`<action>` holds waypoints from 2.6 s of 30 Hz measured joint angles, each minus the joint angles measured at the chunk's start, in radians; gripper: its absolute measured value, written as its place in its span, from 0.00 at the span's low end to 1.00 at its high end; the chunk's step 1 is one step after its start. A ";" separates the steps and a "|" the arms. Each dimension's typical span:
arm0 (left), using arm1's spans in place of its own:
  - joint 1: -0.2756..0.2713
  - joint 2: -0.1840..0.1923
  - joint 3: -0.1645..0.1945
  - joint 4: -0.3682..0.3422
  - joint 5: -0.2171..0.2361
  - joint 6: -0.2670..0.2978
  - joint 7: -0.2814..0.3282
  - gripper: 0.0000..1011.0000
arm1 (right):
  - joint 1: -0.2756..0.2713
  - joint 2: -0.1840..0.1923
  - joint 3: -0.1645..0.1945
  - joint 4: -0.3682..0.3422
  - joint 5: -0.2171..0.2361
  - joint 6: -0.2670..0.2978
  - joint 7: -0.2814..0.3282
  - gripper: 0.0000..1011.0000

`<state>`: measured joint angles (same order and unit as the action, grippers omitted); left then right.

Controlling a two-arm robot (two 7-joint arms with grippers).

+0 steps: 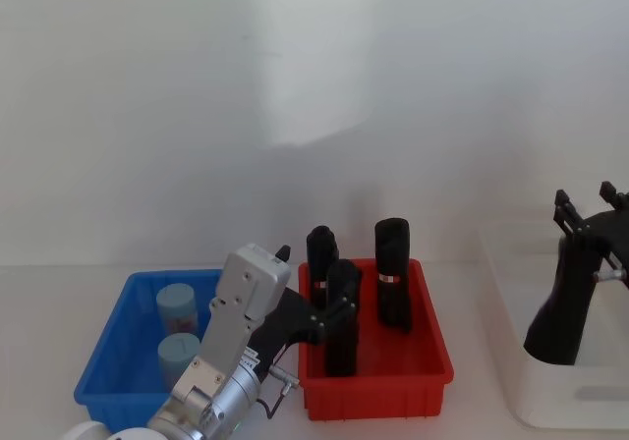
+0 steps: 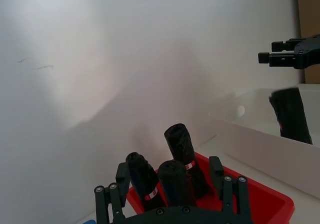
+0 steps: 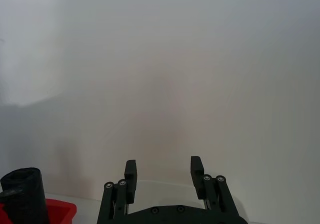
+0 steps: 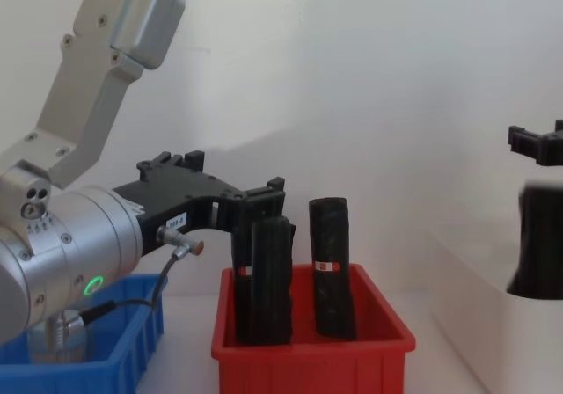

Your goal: Pick the cotton swabs from the blue box and place them into the white box.

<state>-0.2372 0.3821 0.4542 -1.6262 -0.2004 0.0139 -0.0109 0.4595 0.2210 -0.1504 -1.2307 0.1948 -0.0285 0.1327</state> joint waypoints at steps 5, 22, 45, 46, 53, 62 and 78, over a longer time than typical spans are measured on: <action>0.000 0.000 0.000 0.000 0.000 0.000 0.000 0.99 | 0.013 -0.003 -0.001 0.022 0.002 -0.007 0.012 0.75; 0.000 0.001 -0.002 -0.002 0.000 0.002 0.000 0.99 | 0.031 -0.007 -0.003 0.054 0.006 -0.016 0.030 0.99; 0.026 0.078 -0.076 -0.039 -0.021 0.162 0.080 0.99 | 0.036 -0.008 -0.003 0.063 0.007 -0.019 0.035 0.99; 0.029 0.086 -0.083 -0.037 -0.027 0.176 0.082 0.99 | 0.036 -0.008 -0.003 0.063 0.007 -0.019 0.035 0.99; 0.041 0.120 -0.115 -0.018 -0.064 0.228 0.087 0.99 | 0.037 -0.008 -0.003 0.064 0.007 -0.019 0.036 0.99; 0.046 0.140 -0.140 0.003 -0.097 0.257 0.074 0.99 | 0.037 -0.008 -0.003 0.065 0.007 -0.019 0.036 0.99; 0.035 0.139 -0.157 0.047 -0.126 0.298 0.013 0.99 | 0.037 -0.008 -0.003 0.065 0.007 -0.019 0.035 0.99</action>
<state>-0.2021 0.5213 0.2970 -1.5792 -0.3261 0.3115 0.0017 0.4962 0.2132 -0.1530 -1.1660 0.2018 -0.0474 0.1682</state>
